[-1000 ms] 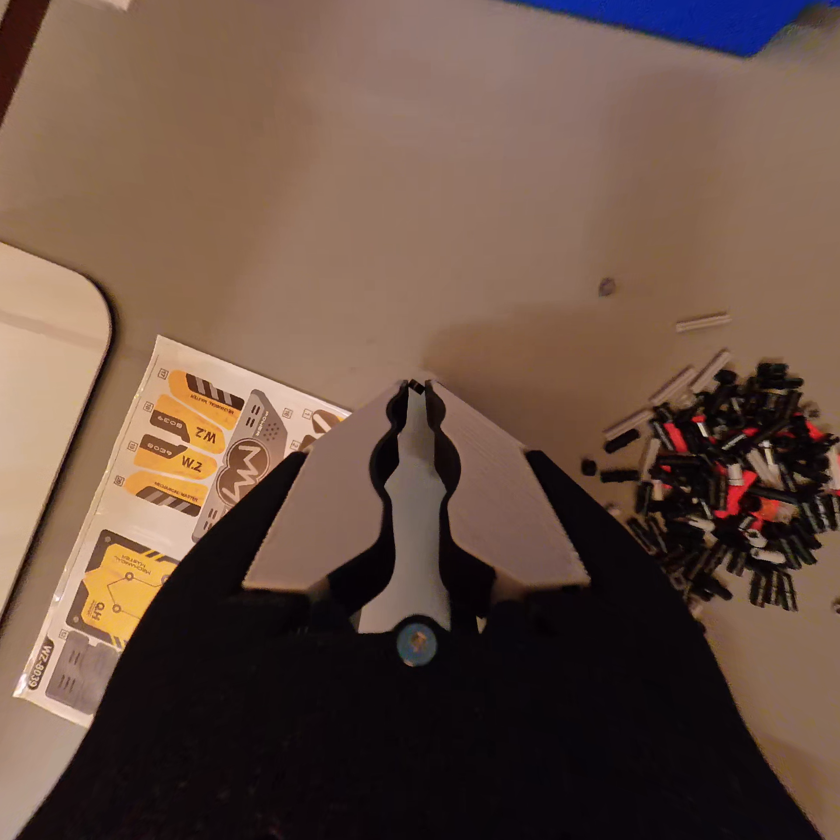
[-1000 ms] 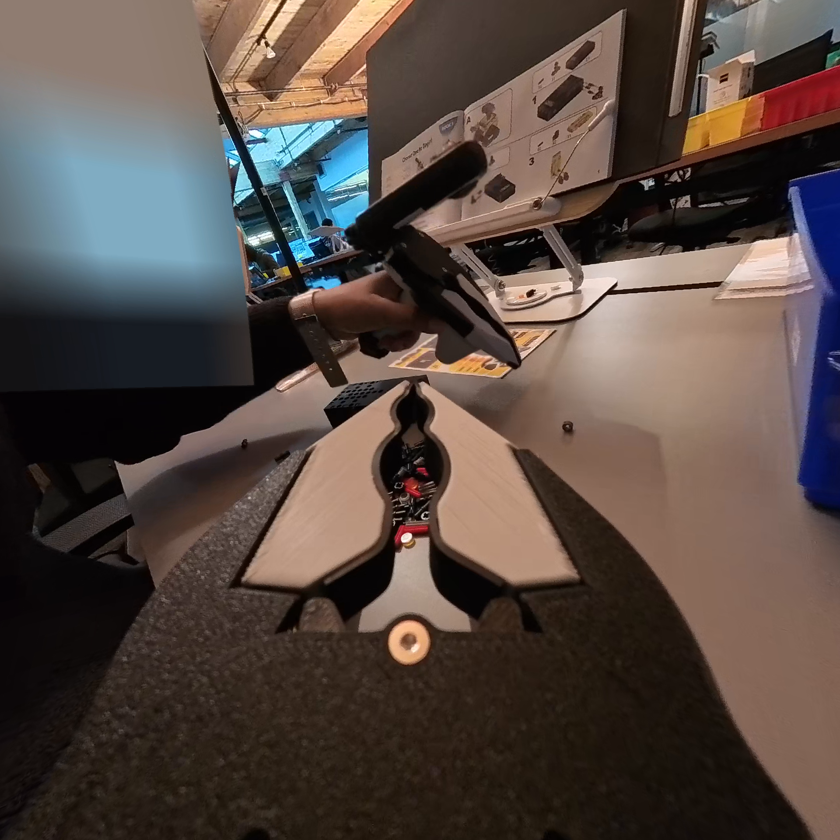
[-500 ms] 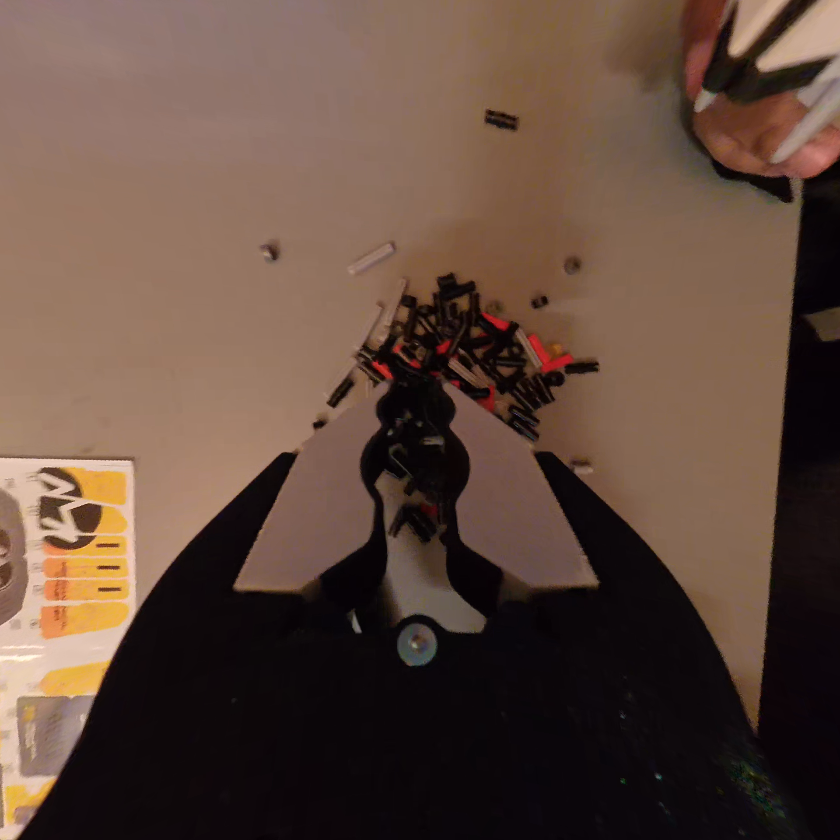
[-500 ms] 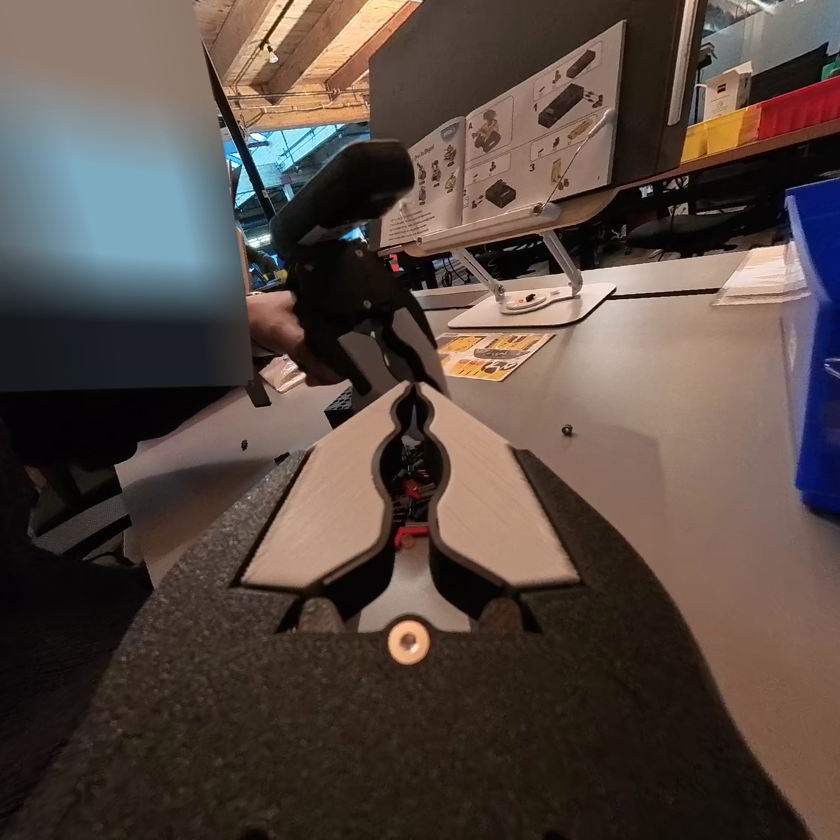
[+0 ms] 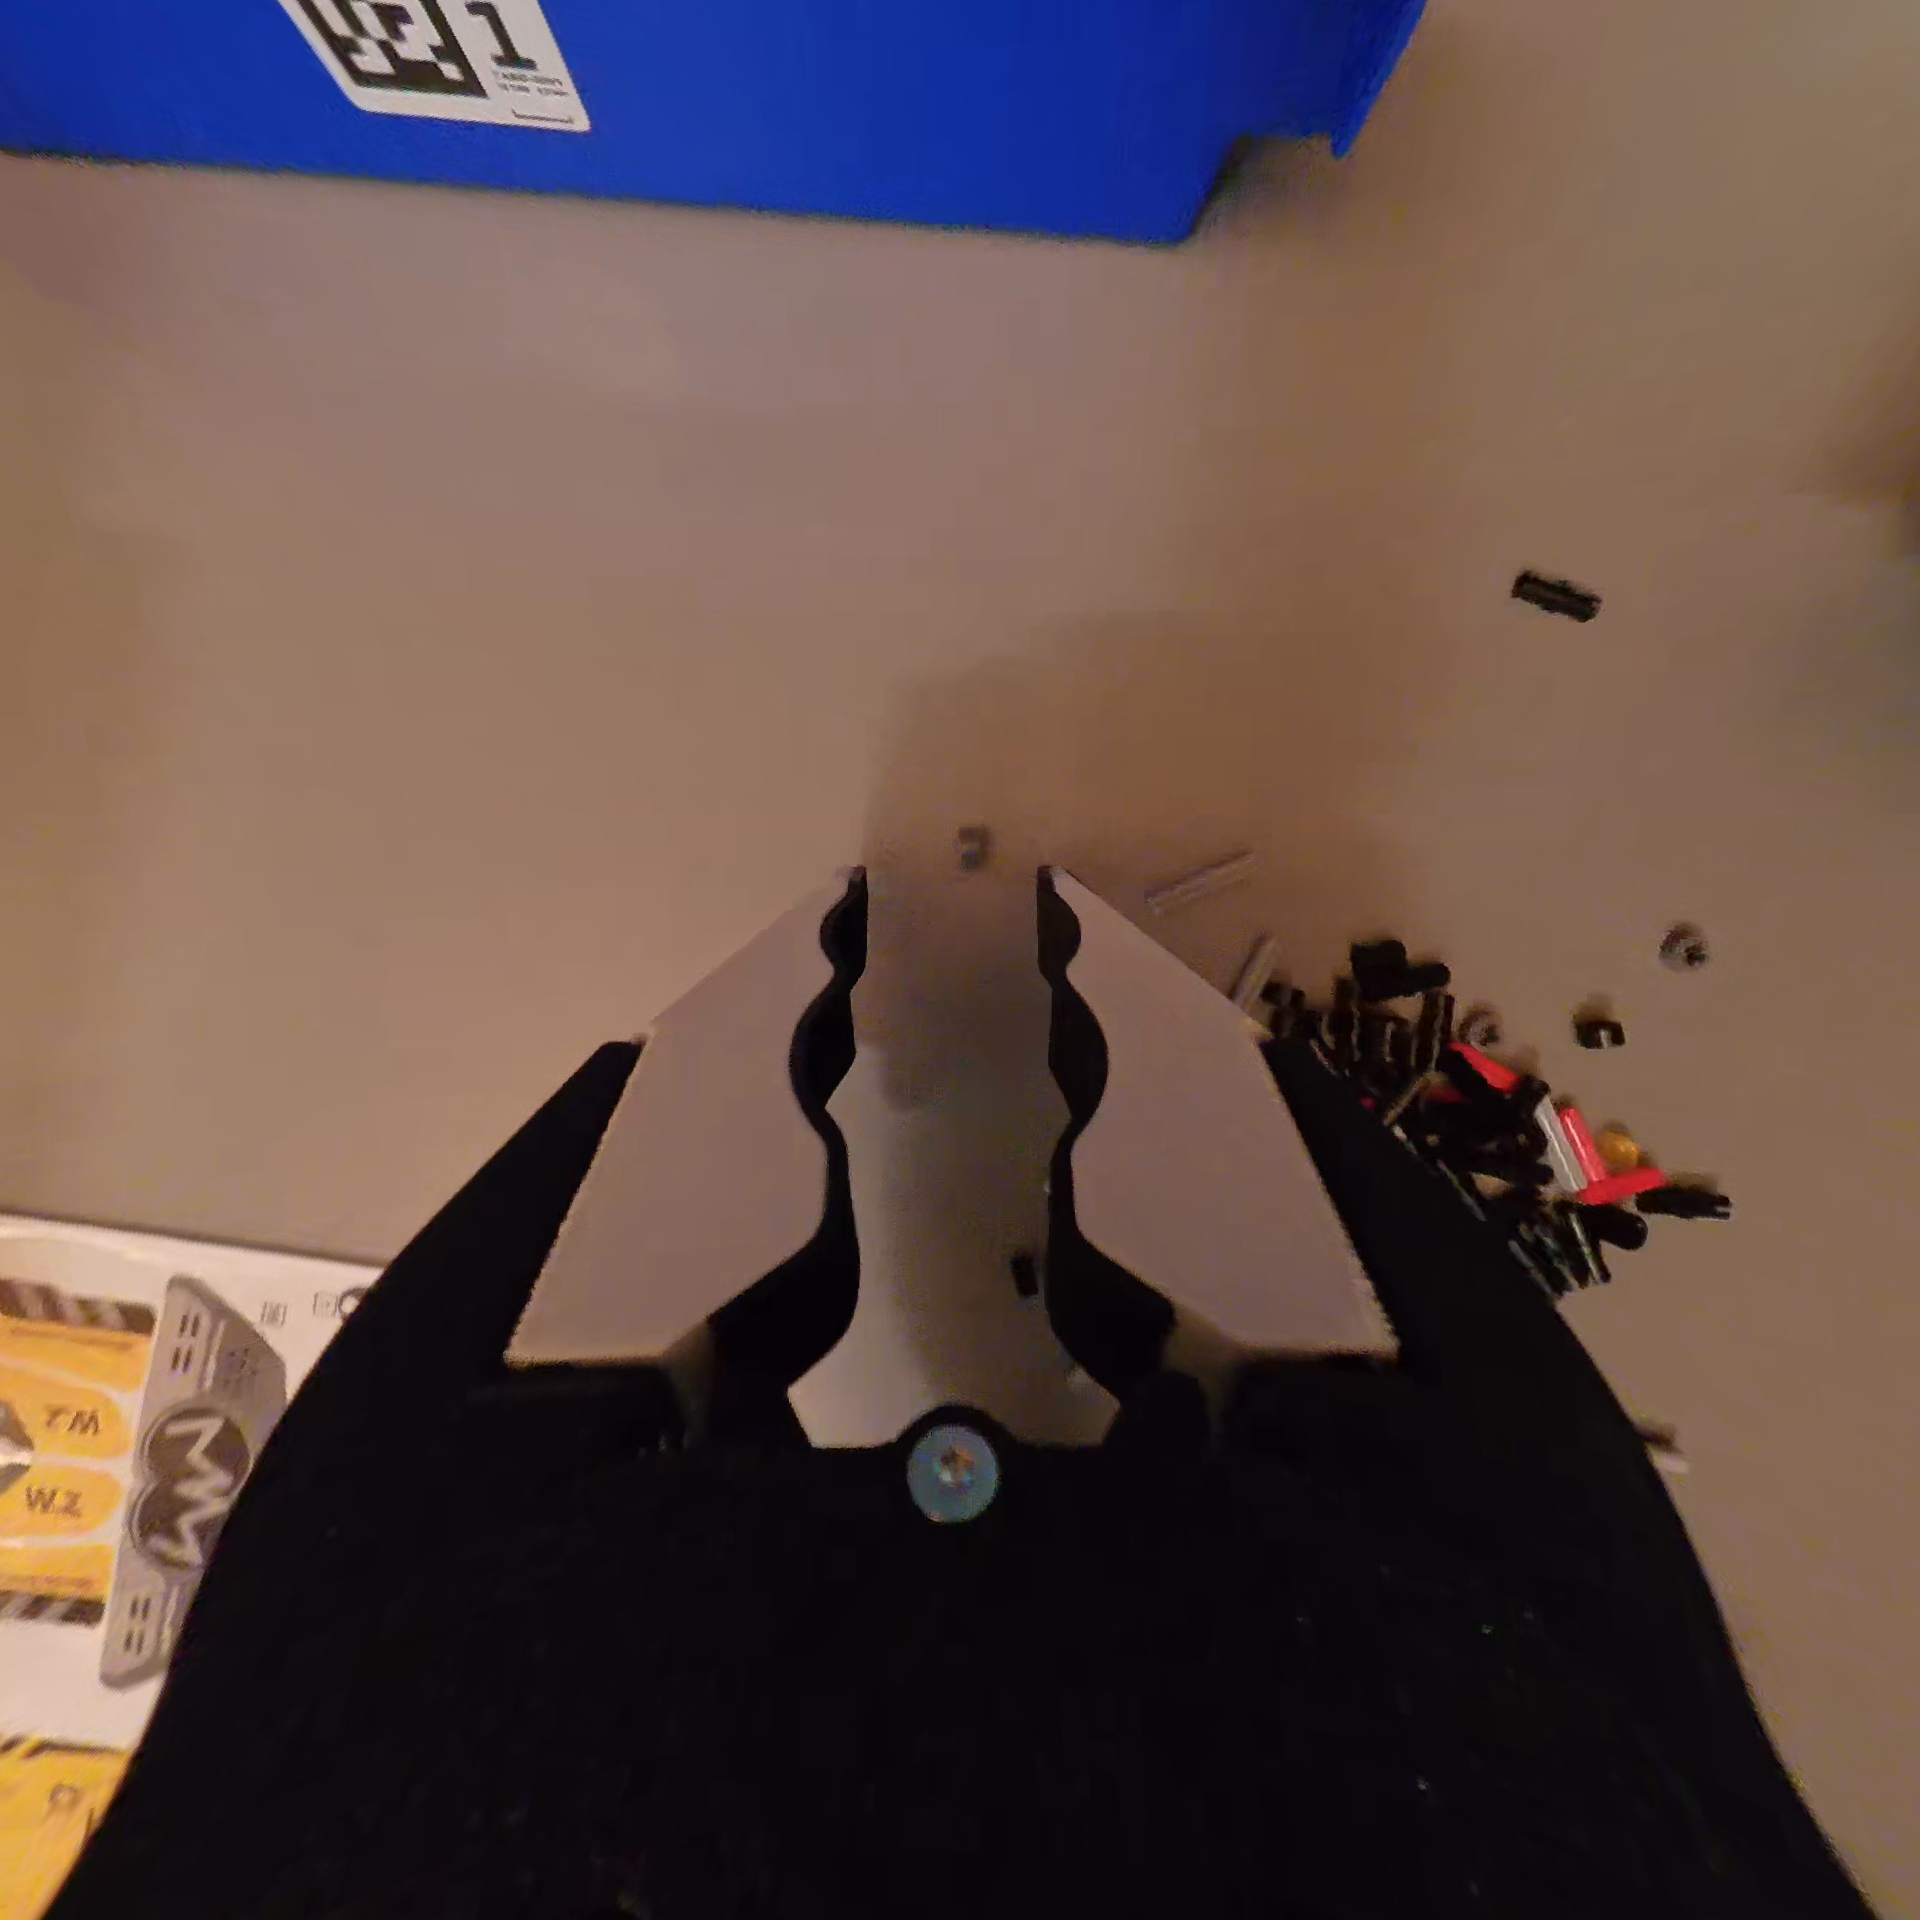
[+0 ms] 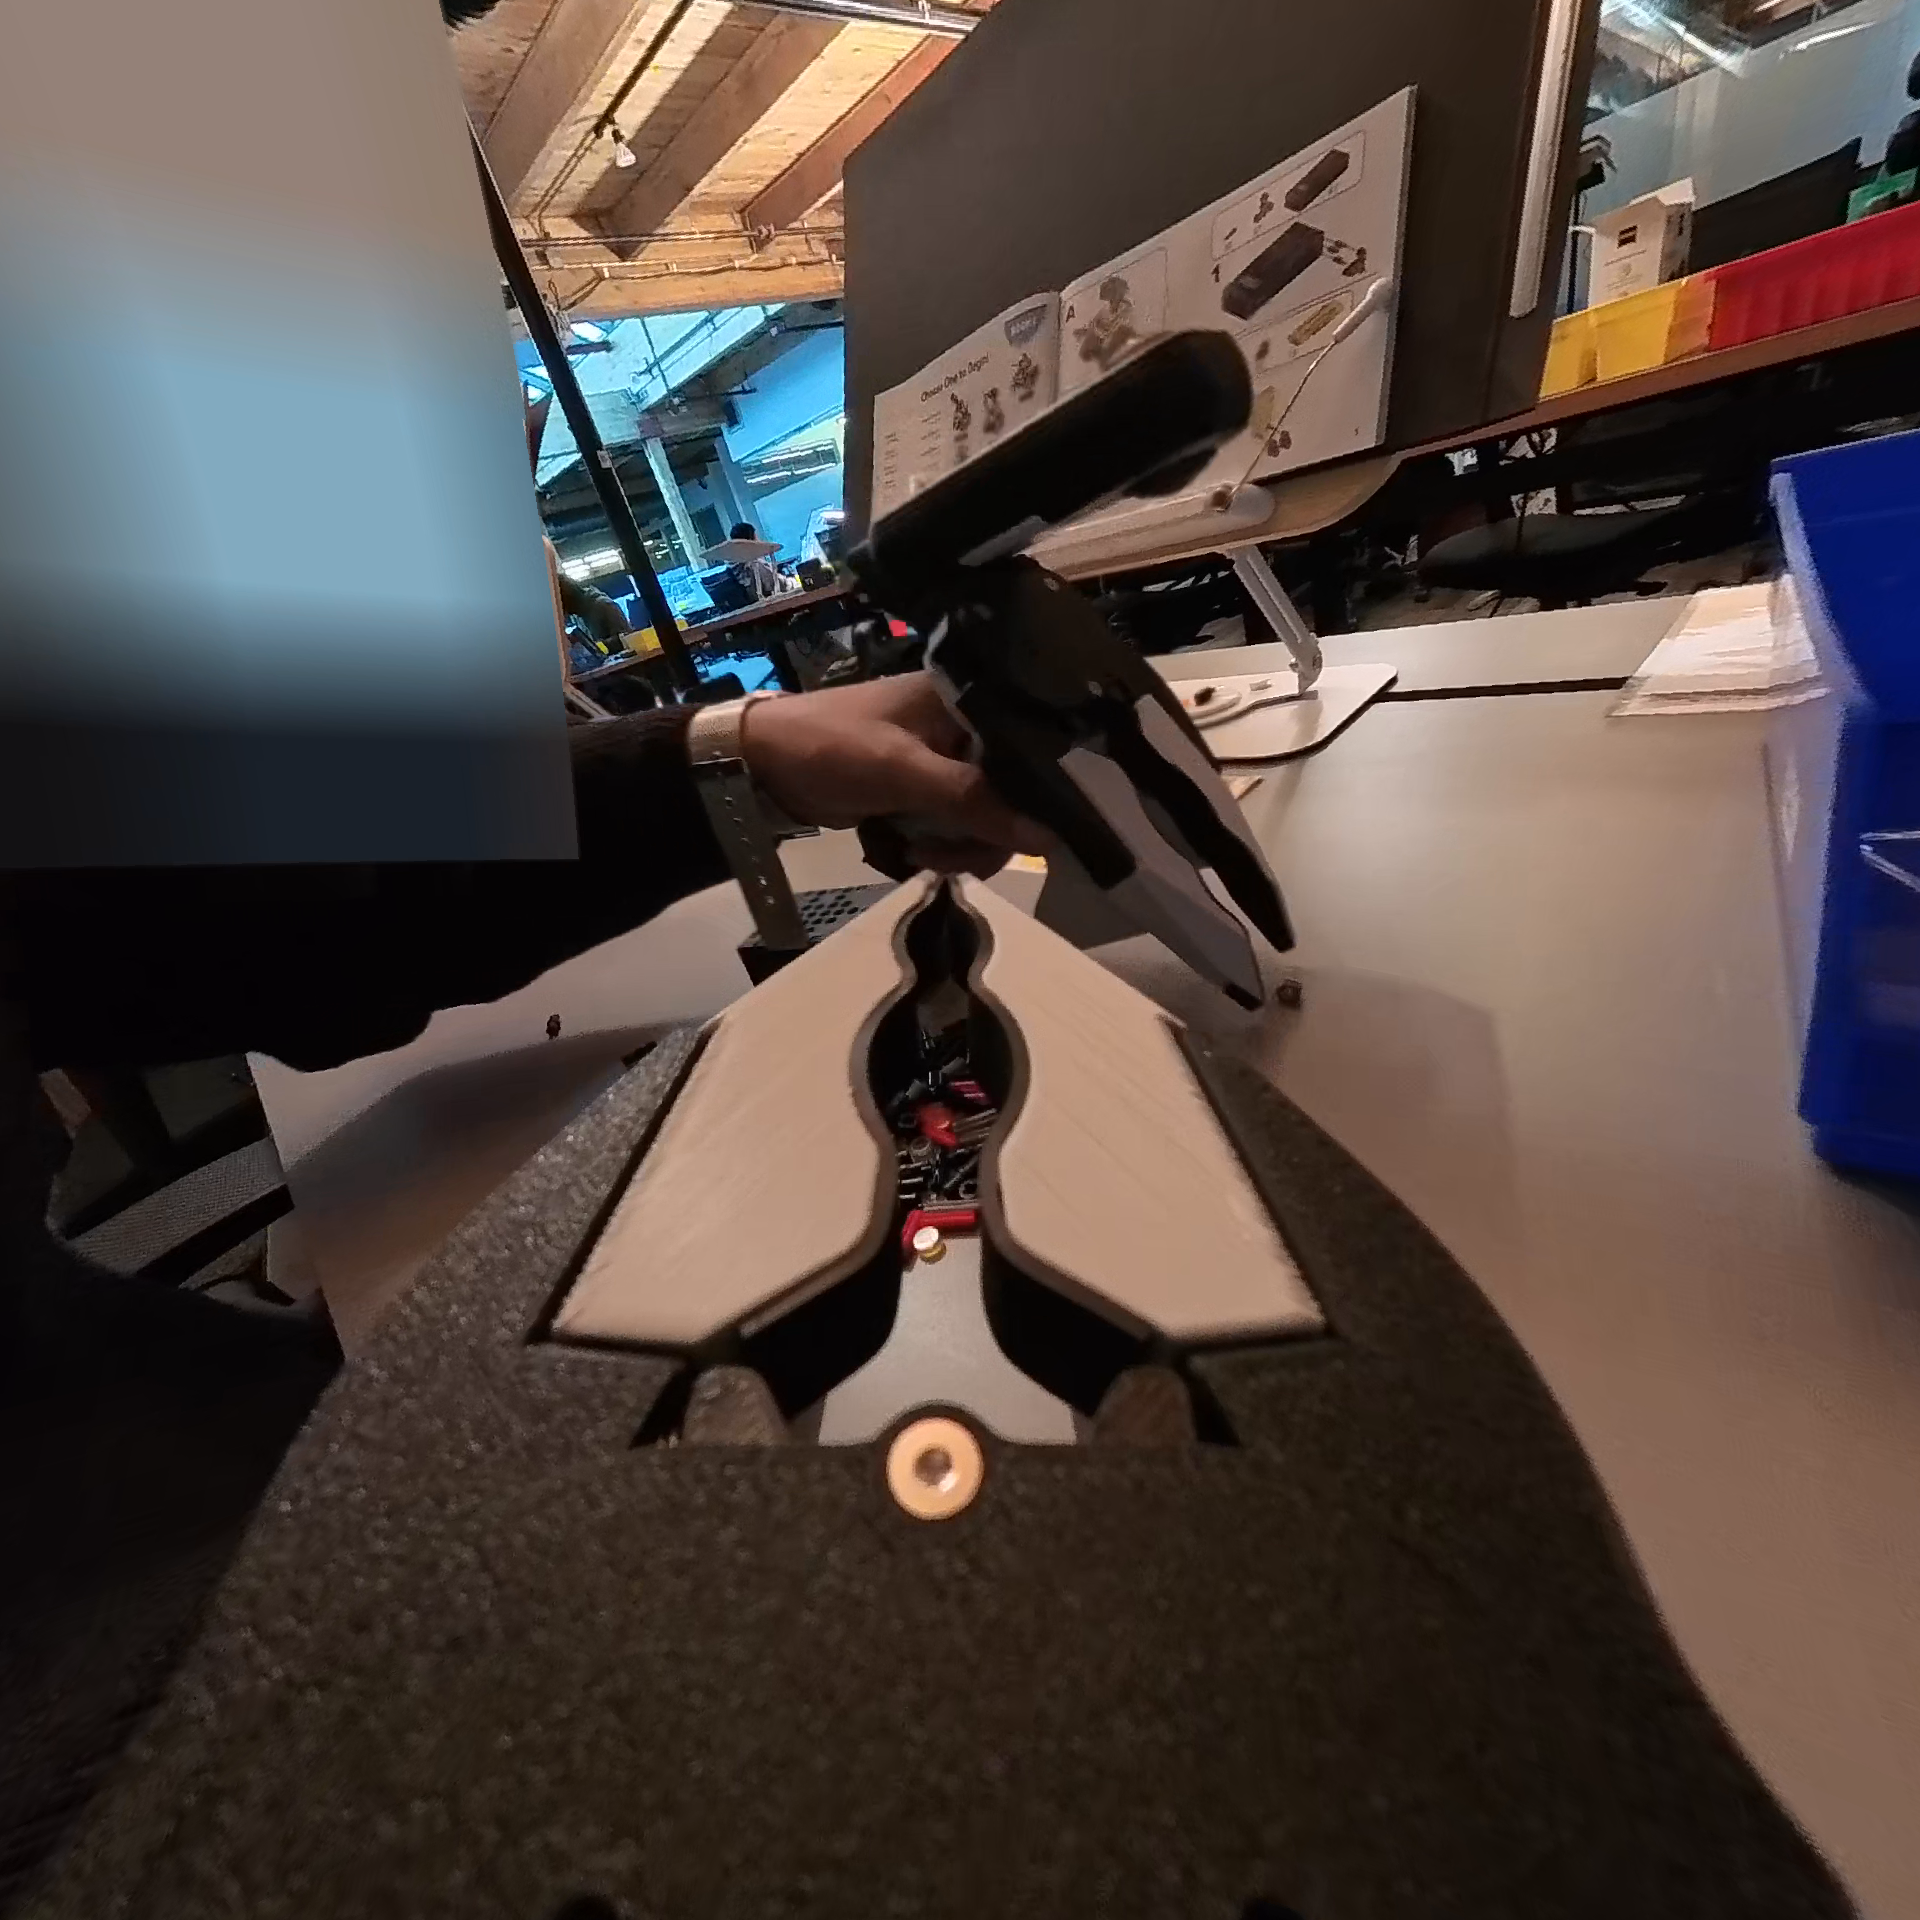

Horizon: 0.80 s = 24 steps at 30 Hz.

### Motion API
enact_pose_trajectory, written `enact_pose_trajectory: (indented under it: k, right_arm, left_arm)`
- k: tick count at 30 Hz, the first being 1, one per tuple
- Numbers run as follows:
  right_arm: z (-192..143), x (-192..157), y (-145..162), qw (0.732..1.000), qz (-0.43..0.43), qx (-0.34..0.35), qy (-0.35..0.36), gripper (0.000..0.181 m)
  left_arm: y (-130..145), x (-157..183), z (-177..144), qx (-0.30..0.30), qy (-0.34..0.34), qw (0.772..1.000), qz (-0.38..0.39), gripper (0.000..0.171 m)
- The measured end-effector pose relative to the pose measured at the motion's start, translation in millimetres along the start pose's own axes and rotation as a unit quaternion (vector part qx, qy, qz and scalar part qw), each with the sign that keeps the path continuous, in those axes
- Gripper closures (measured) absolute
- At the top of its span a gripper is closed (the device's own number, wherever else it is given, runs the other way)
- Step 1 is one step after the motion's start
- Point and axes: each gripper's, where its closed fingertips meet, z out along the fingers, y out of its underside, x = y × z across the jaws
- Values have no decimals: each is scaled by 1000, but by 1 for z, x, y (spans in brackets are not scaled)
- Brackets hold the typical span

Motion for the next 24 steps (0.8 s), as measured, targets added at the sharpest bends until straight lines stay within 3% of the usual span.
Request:
enact_pose_trajectory:
  k: [3, 5, 13, 15, 17, 22, 24]
  right_arm:
    - [0, 1, 0, 1000, 3, 1, 0, 181]
    - [0, 1, -1, 1000, 6, 3, -1, 181]
    - [-1, 2, -1, 1000, 11, 4, -2, 181]
    - [0, 2, -1, 1000, 12, 3, -1, 181]
    - [0, 3, 0, 1000, 12, 2, -2, 181]
    - [-1, 3, -2, 1000, 10, 6, 0, 181]
    - [-1, 3, -2, 1000, 10, 8, -1, 181]
  left_arm:
    - [-1, 7, 6, -7, 31, 999, 3, 142]
    - [-2, 6, 4, -2, 22, 1000, 20, 171]
    - [-12, 1, -17, 40, -24, 998, 39, 171]
    - [-14, -7, -14, 36, -39, 998, 26, 169]
    - [-19, -12, -4, 29, -43, 998, 20, 153]
    - [-33, -6, 18, 26, -8, 1000, -1, 152]
    - [-33, -4, 21, 14, -5, 1000, 2, 161]
